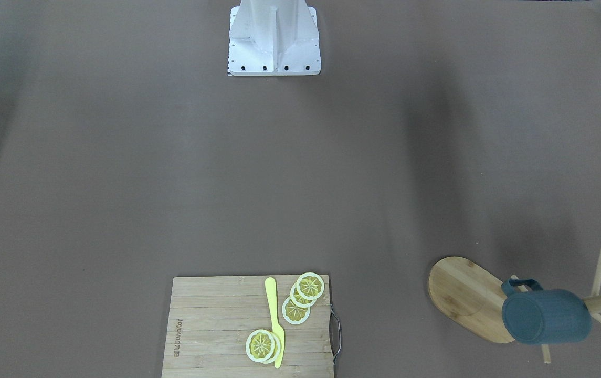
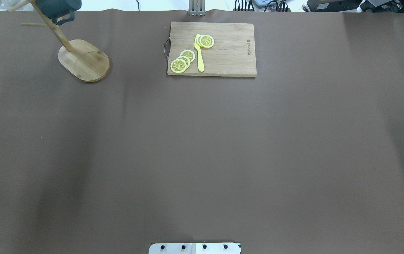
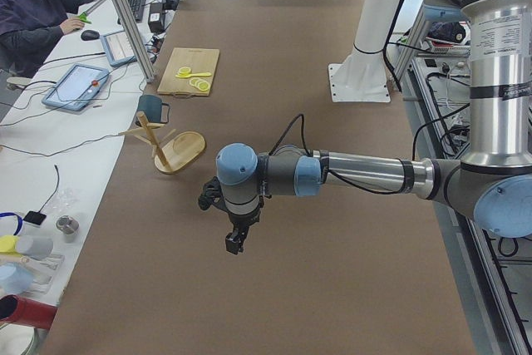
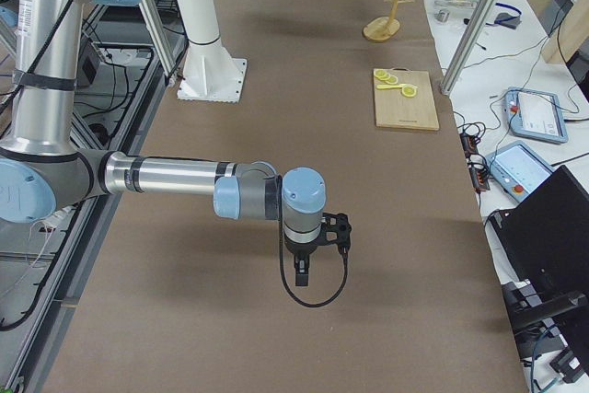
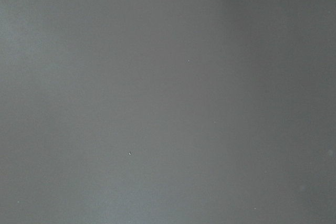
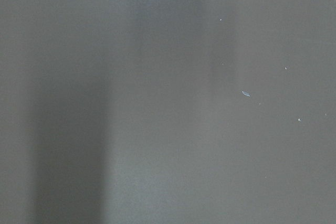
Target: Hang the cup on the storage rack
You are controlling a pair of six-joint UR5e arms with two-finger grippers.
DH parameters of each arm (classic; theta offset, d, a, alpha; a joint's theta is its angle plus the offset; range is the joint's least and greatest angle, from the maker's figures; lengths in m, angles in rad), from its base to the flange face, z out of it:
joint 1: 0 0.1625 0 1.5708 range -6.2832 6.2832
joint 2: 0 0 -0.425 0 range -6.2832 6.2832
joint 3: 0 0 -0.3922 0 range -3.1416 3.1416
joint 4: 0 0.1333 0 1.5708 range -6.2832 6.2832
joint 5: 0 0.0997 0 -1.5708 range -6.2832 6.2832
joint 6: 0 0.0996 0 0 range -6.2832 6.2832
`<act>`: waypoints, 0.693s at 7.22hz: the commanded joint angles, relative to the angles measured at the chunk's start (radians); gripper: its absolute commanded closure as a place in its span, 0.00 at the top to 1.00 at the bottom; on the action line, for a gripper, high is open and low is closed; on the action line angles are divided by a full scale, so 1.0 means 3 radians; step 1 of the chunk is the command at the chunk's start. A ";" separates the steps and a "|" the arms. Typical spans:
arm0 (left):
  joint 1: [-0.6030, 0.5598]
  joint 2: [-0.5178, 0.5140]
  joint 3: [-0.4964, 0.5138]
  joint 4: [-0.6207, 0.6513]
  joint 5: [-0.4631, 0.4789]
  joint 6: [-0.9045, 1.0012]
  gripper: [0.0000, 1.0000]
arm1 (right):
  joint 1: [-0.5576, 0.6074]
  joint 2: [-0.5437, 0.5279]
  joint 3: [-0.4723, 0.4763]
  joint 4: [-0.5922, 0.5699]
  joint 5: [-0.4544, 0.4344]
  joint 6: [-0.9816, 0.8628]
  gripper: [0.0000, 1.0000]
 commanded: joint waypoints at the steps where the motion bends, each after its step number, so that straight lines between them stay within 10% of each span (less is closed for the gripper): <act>1: 0.0000 -0.0006 -0.0025 0.0000 -0.0004 0.0004 0.99 | 0.0000 0.0000 -0.0002 0.0001 0.0000 0.0000 1.00; 5: 0.0000 -0.0016 -0.0117 0.0000 -0.0004 0.0004 0.99 | 0.0000 0.0000 -0.0002 0.0021 0.0000 0.0000 1.00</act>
